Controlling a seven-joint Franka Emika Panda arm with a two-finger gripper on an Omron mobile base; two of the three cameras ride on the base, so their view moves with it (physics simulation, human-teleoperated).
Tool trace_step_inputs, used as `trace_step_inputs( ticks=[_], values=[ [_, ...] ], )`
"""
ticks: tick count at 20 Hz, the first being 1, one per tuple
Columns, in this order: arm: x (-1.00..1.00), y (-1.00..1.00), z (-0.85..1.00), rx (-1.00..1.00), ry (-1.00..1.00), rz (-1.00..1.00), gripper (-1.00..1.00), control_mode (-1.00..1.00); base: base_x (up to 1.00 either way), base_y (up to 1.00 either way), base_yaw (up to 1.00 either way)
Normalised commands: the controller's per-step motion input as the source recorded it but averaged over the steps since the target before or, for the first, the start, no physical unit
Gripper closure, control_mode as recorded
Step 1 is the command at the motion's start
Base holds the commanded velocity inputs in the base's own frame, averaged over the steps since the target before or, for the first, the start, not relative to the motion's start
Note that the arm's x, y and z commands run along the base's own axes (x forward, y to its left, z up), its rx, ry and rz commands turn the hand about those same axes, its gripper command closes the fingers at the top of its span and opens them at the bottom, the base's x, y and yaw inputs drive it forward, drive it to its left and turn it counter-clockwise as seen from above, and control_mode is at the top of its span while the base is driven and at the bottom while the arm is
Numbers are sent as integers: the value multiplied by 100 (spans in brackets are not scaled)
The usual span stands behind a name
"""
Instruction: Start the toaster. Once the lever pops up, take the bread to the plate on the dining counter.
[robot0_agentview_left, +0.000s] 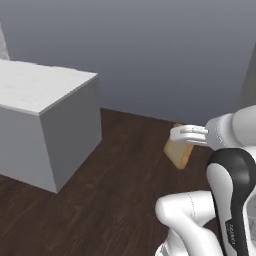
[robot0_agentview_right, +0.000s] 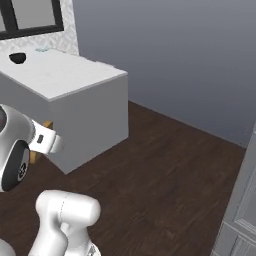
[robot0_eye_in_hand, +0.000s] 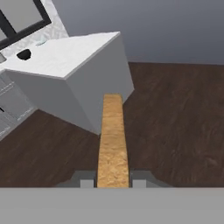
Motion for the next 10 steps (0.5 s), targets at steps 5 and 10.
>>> trace_step_inputs(
  ticks=[5,10],
  values=[
    [0,0,0,0,0,0,100,100,100,0,-27],
    [0,0,0,0,0,0,100,100,100,0,-22]
  ],
)
